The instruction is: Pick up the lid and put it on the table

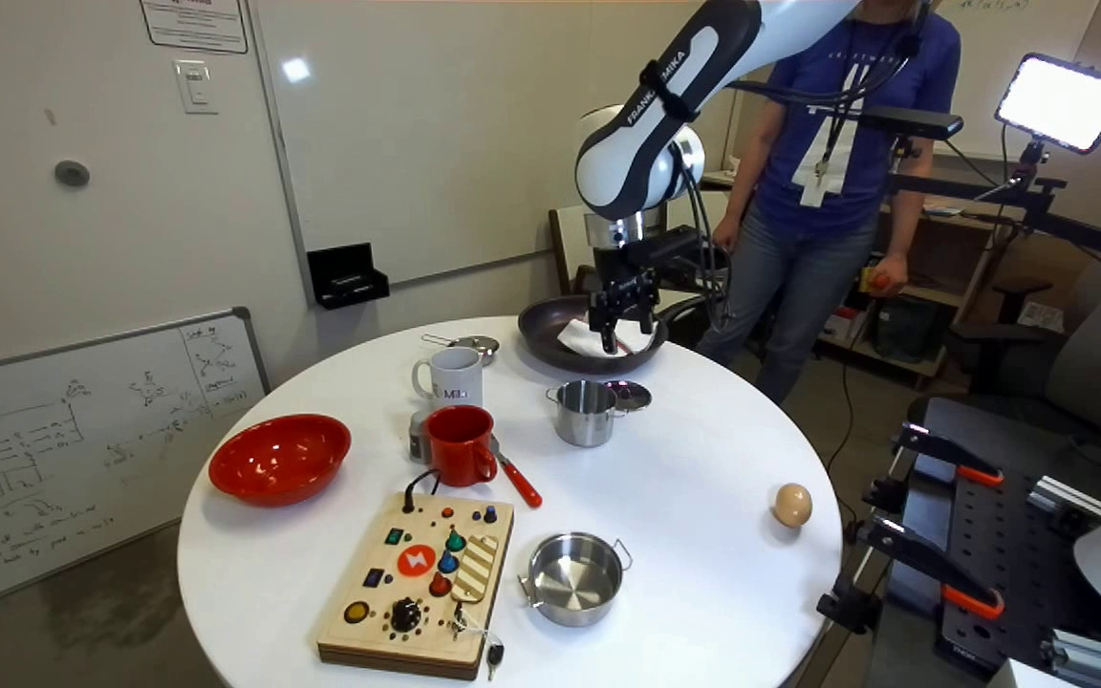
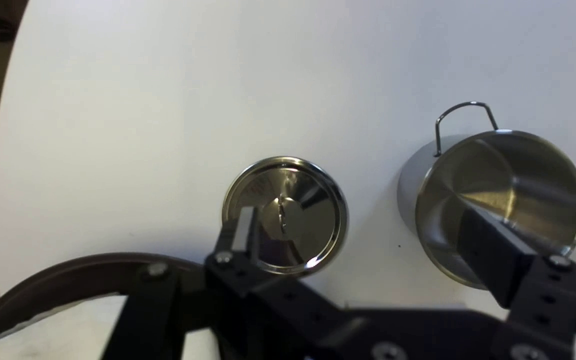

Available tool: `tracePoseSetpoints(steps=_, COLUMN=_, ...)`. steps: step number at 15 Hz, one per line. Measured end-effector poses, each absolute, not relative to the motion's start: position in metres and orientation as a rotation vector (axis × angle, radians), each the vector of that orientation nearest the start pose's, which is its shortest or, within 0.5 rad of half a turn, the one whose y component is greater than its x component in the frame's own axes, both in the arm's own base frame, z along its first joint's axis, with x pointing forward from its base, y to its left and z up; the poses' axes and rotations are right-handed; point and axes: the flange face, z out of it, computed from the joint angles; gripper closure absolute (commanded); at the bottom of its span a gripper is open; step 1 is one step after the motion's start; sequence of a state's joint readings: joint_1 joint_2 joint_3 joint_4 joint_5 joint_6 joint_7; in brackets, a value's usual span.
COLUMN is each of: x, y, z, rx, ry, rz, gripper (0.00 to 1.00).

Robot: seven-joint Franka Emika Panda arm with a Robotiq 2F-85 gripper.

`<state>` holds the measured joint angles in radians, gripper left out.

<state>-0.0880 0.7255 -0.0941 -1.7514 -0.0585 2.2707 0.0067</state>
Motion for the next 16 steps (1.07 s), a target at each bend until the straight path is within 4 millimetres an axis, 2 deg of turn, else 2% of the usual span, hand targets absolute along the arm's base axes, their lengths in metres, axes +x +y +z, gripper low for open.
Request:
tracePoseSetpoints(steps=7, x=0.578, y=-0.087, z=0.165, rx=-3.197, ry=0.304, rz=0.195, gripper=0.0)
tracePoseSetpoints(steps=10, x=0.556, y=-0.073, z=0.174, rx=-3.19, ry=0.297, rz=0.195, gripper=0.0)
tracePoseSetpoints(steps=16, x=0.548, y=-0.07, z=0.18, rx=-3.187, ry=0.295, rz=0.193, gripper=0.0)
